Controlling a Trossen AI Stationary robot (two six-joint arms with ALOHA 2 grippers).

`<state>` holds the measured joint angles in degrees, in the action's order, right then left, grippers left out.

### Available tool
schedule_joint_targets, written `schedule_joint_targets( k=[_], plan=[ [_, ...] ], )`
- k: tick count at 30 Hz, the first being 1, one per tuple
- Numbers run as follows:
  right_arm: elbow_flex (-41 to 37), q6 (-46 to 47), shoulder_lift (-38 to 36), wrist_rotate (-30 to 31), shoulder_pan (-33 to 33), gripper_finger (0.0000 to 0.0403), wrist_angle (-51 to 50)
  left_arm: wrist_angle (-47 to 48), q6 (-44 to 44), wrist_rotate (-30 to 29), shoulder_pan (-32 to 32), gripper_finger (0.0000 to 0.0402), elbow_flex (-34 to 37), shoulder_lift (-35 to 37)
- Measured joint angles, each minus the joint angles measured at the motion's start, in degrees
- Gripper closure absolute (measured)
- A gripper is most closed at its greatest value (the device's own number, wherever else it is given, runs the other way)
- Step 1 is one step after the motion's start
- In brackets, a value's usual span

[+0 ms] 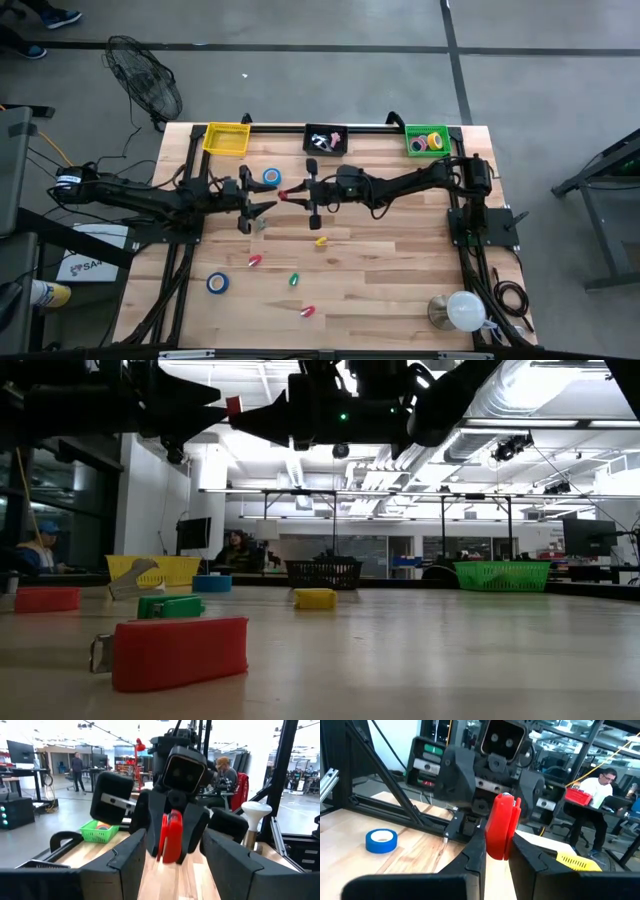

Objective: Pick and place Stapler, Stapler remover, tape
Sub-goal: Put the top right red stapler into the yellow bin

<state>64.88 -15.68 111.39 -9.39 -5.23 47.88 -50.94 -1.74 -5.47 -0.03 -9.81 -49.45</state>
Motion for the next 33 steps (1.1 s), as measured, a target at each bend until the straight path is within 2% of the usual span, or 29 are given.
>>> schedule_joint_targets(
  k=[5,18,27,30,33],
  plan=[
    [0.0,0.11,0.0,0.71,0.0,0.0354,0.06,2.34,0.07,0.23,0.0,0.0206,-2.27,-0.45],
    [-0.02,0.22,0.0,0.87,0.0,0.0354,-0.47,4.21,1.53,-1.3,0.02,0.0206,-8.09,-9.29],
    [-0.02,0.22,0.0,0.88,0.0,0.0354,-0.48,4.42,1.51,-1.69,0.02,0.0207,-8.37,-10.08],
    [-0.02,0.22,0.0,0.86,0.0,0.0354,-0.48,4.44,1.51,-1.75,0.02,0.0221,-8.37,-10.08],
    [-0.02,0.22,0.0,0.83,0.04,0.0354,-0.5,4.42,1.49,-1.88,0.02,0.0251,-8.37,-10.08]
  ],
)
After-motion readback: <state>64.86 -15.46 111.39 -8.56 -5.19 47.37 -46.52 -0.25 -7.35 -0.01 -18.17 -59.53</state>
